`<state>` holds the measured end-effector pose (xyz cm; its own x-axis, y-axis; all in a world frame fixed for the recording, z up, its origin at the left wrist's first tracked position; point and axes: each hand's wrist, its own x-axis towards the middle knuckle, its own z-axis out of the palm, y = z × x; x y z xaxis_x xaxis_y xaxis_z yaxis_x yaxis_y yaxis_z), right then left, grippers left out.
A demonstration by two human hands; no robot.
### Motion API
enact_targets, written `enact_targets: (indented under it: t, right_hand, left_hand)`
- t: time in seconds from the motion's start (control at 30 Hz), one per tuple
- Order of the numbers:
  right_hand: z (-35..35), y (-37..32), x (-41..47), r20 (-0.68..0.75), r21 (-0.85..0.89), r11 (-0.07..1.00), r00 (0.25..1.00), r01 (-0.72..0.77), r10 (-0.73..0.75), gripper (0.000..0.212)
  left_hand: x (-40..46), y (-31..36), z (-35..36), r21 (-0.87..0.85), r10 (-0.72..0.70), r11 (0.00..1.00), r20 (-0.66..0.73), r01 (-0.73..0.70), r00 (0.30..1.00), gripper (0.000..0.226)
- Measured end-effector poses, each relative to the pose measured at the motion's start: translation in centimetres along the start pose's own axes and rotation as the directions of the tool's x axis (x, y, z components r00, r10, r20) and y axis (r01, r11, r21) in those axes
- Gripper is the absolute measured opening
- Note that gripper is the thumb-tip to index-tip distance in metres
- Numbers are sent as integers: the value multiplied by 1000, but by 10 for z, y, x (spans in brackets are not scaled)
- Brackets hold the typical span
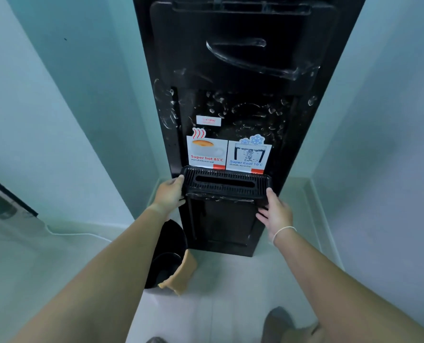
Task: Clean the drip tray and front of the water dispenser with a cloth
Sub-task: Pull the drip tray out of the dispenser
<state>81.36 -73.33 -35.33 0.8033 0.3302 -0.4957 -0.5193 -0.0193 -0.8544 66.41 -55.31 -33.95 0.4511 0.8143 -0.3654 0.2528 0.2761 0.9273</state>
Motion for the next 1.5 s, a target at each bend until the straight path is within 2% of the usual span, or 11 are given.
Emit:
enact_targets:
  t: [0.17,0.37,0.6,0.7,0.83,1.0,1.13,1.4,1.5]
  right_hand:
    - [3,-4,6,5,80,997,1000,-2,2,27]
    - [4,-7,0,-26,113,994,1000,12,-10,17]
    - [6,-12,-5,-66,94,995,997,37,-30,22]
    - [6,-14,-8,-84,89,995,996,41,-33,15]
    - [6,-15,-6,-92,99,995,995,34,-25,33]
    - [9,-21,-15,-113,74,996,993,44,-36,18]
    - [10,-23,-15,-110,61,997,993,38,-31,31]
    - [11,-24,-17,-93,86,996,995,40,-32,32]
    - [11,-33,-20,-113,94,994,992,62,-51,31]
  left_hand:
    - [2,-4,5,-183,-20,983,-20,16,1000,24]
    - [-3,5,8,-236,-47,971,-43,35,998,27]
    - [-4,10,9,-237,-66,970,-64,49,996,25]
    - [-4,13,9,-229,-82,972,-85,60,993,23]
    - [-5,14,10,-236,-81,970,-82,59,993,24]
    - [-5,14,11,-259,-92,964,-92,65,992,25]
    - [-3,13,11,-266,-106,961,-92,78,990,24]
    - [-1,14,10,-258,-131,961,-113,98,985,22]
    - [-2,28,11,-272,-93,960,-103,62,990,21]
